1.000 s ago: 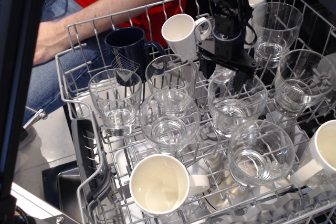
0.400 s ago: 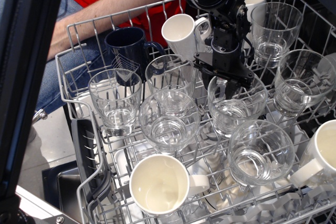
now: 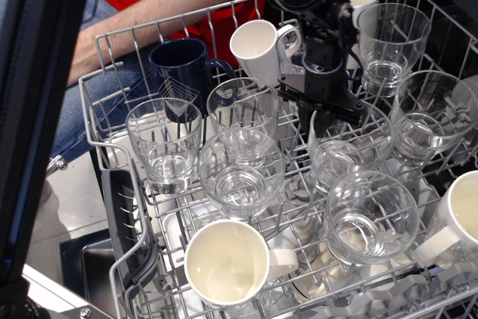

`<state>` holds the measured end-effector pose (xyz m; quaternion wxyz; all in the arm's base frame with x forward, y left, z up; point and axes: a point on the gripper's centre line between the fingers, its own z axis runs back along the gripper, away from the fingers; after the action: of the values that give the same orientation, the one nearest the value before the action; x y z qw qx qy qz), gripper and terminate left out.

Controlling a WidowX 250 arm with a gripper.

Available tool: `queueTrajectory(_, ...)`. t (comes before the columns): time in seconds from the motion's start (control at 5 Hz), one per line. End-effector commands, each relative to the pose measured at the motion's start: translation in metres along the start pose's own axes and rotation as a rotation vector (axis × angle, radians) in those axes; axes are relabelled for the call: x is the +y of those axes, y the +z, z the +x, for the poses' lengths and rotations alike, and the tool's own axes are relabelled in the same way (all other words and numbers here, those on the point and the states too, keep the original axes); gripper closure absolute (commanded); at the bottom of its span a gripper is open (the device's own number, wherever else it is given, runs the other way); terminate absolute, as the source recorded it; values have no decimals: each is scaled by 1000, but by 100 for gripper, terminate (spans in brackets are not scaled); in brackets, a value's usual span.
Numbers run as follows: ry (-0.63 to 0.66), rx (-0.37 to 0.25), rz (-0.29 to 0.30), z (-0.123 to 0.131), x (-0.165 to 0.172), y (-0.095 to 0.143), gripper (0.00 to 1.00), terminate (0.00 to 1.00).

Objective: Pick up glass cup

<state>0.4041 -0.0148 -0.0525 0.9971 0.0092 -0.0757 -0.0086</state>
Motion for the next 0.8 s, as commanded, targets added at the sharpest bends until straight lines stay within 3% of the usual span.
queueTrajectory(0.0, 27, -33, -52, 29, 3, 39, 100, 0)
queueTrajectory(0.4, 27, 38, -156, 43, 10, 101, 100, 0)
queueTrajectory(0.6, -11, 58, -166, 39, 11, 132, 100, 0)
